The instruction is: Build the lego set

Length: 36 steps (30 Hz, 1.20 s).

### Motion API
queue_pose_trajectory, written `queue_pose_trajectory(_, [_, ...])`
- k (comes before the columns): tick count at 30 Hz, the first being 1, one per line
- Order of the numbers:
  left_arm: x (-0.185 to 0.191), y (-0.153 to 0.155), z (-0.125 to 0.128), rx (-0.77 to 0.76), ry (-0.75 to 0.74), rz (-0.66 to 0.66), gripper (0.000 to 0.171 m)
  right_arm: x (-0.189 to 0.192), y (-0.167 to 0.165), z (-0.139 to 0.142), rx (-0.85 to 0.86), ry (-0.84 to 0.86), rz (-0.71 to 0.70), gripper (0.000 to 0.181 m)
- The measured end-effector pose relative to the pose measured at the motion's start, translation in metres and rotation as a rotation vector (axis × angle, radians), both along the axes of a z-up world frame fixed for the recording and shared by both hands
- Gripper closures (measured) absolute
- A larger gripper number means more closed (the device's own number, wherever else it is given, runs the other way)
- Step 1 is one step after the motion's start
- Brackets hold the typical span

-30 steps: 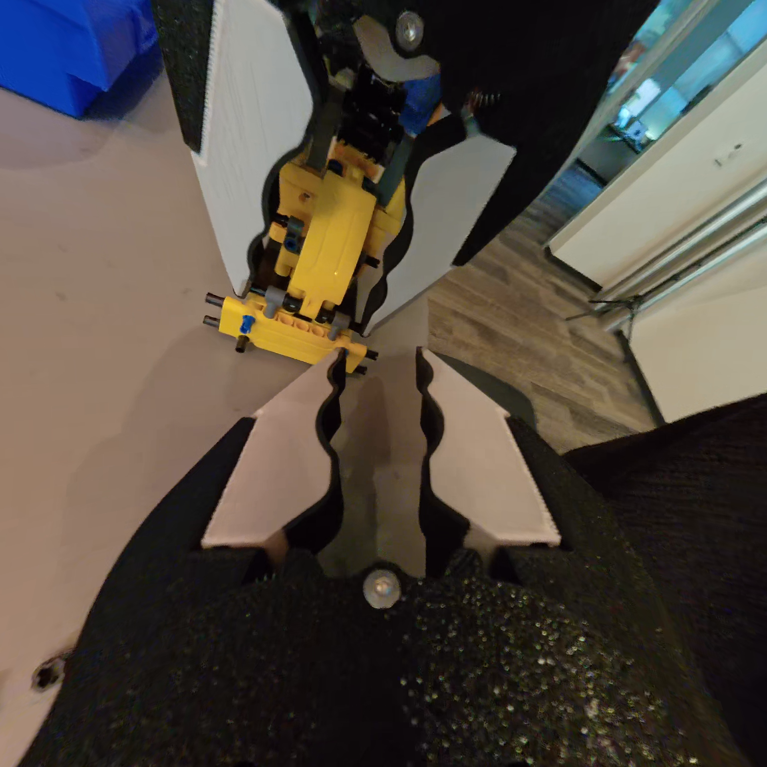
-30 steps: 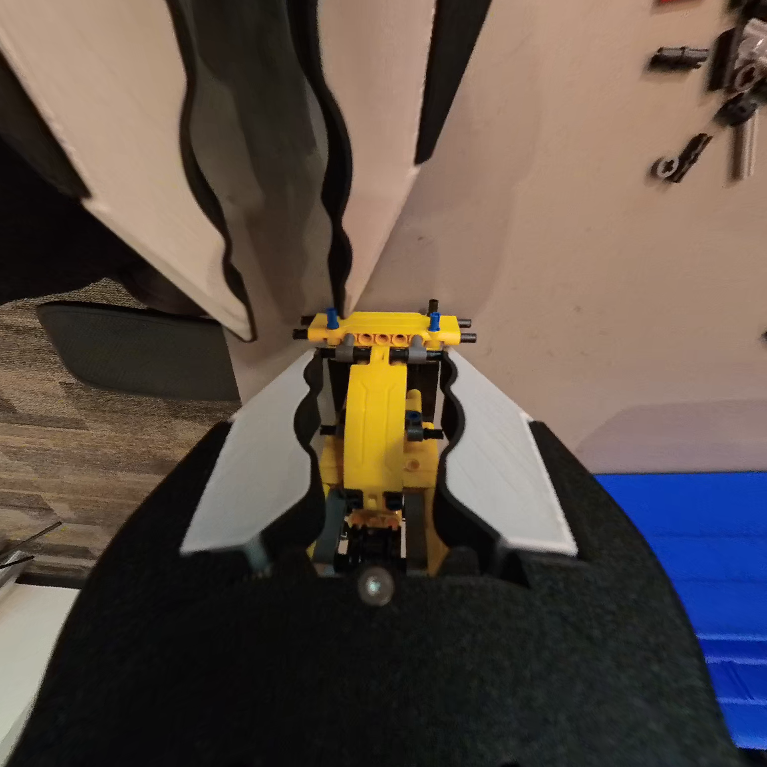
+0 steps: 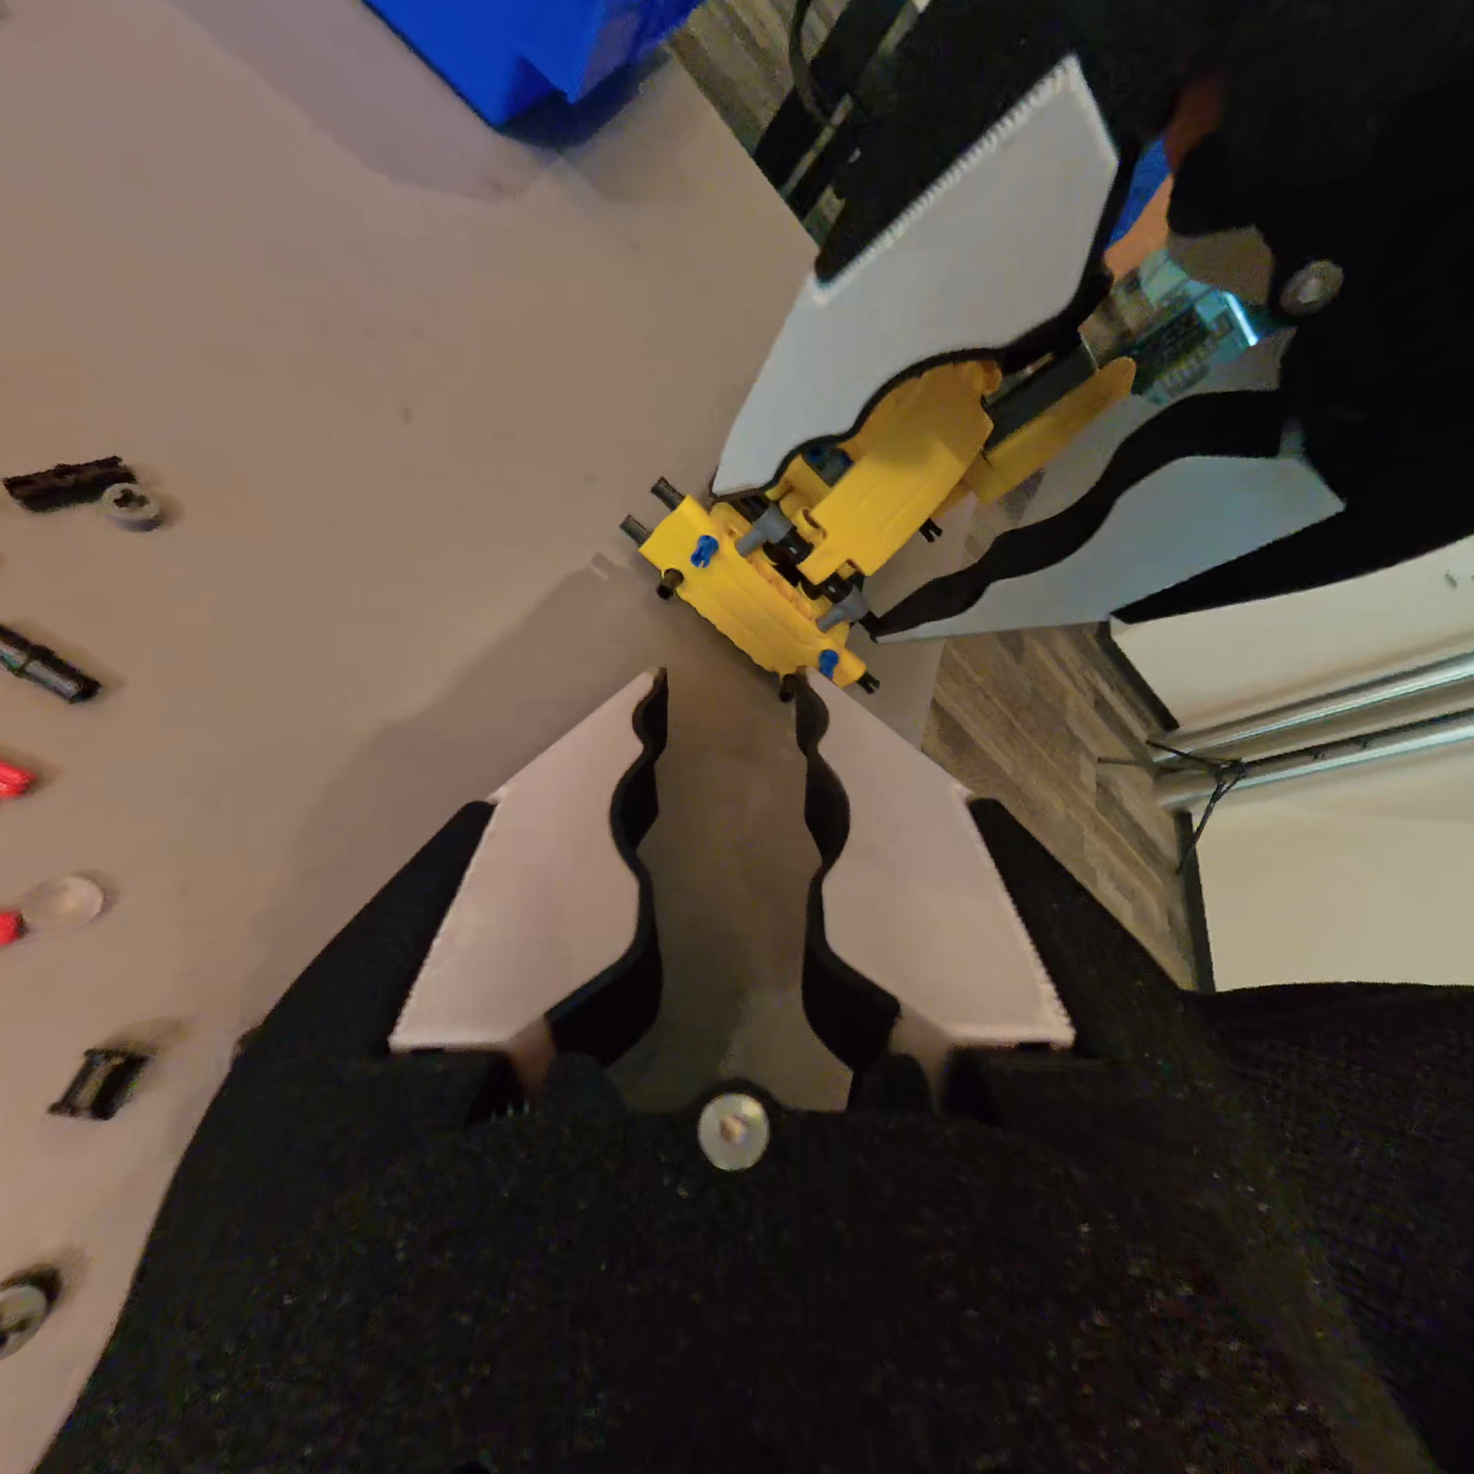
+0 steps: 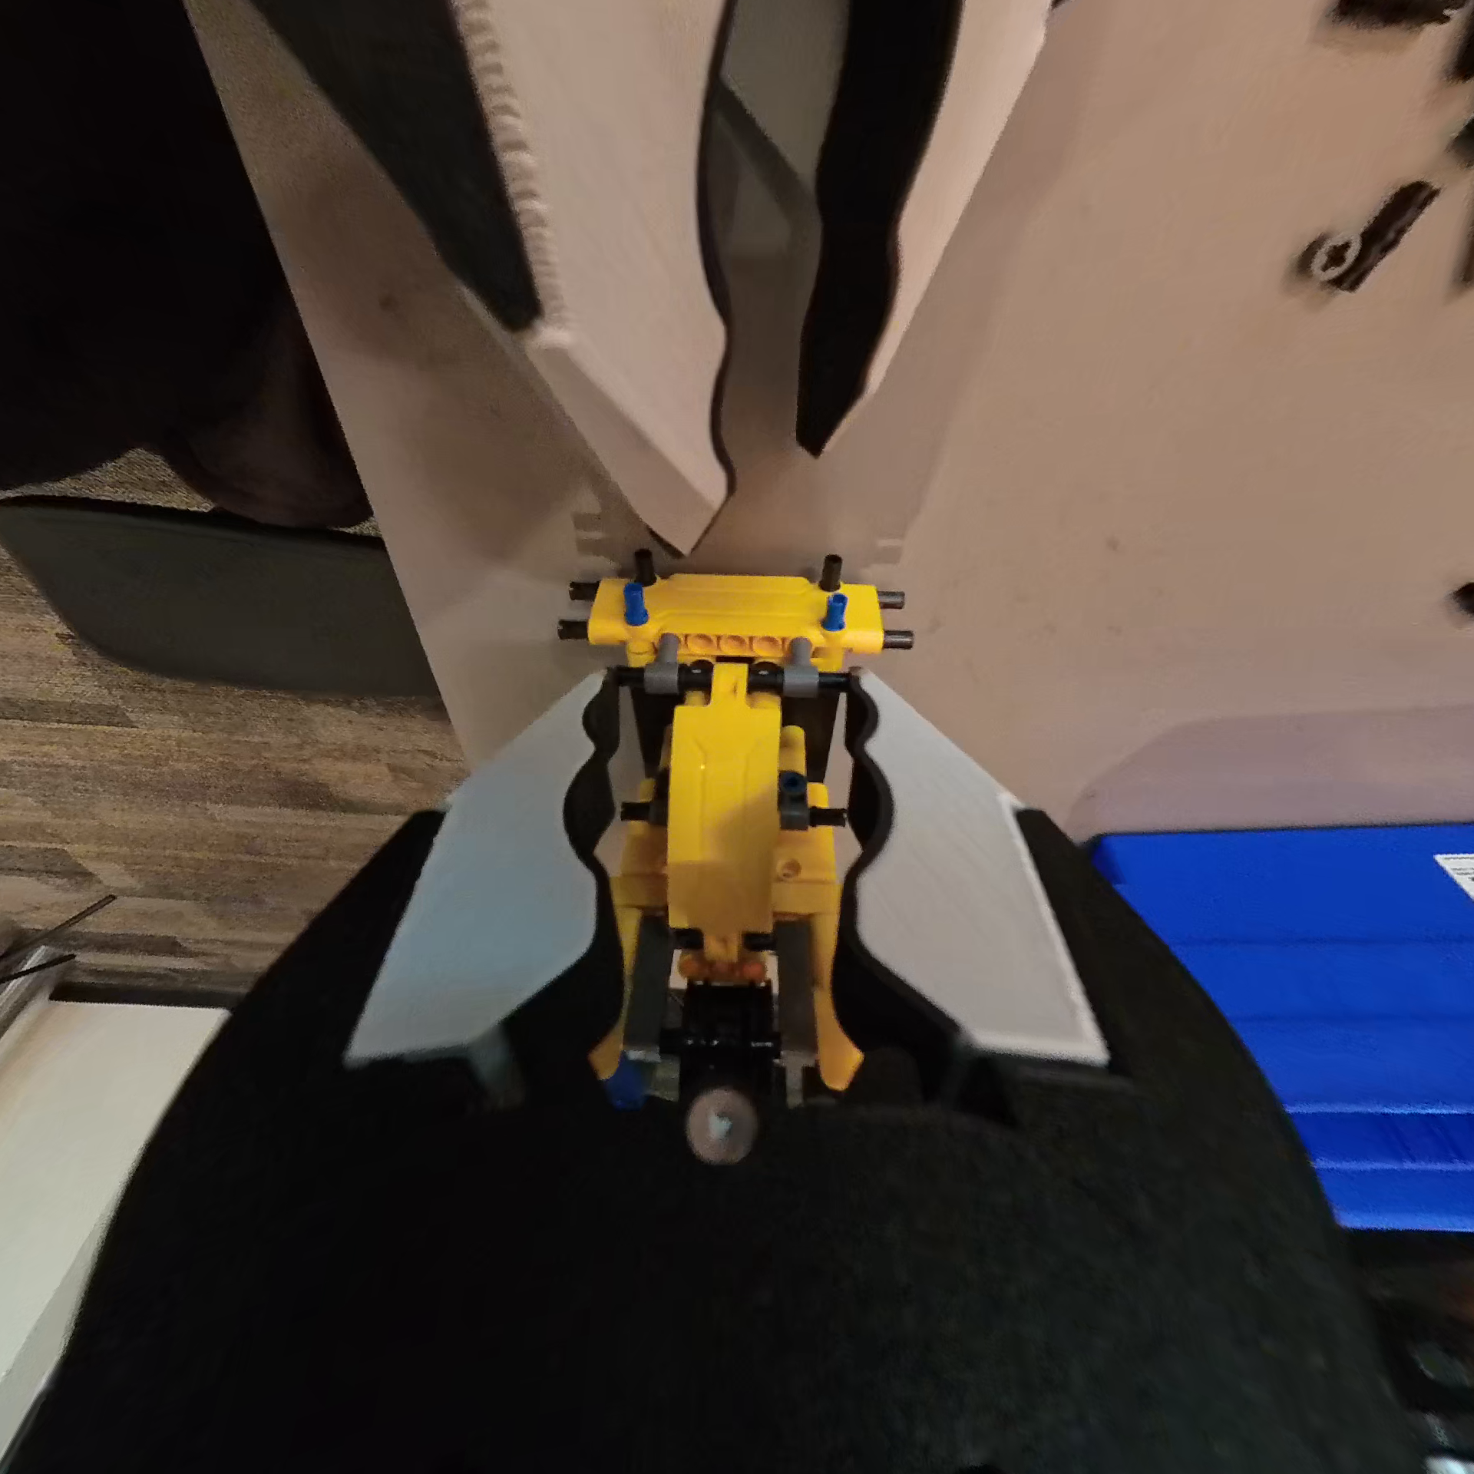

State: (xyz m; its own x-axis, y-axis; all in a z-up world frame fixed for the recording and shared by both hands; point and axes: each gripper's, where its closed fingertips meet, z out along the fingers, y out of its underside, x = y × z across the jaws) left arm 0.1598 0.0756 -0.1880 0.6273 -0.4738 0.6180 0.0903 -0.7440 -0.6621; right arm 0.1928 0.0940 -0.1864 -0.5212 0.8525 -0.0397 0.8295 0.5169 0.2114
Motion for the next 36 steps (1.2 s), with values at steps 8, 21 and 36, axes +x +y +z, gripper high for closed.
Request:
queue_pose_trajectory(8, [0.008,-0.001,-0.003,0.018,0.055,-0.03,0.141,0.0,0.0,0.0,0.023,-0.029,0.015,0.124])
queue_pose_trajectory(21, [0.019,0.007,-0.004,-0.007,0.02,-0.02,0.14,0.0,0.0,0.0,-0.011,-0.028,-0.026,0.124])
queue_pose_trajectory(36, [0.024,0.009,-0.008,-0.047,0.003,-0.032,0.141,-0.003,-0.001,-0.001,-0.083,0.08,-0.066,0.124])
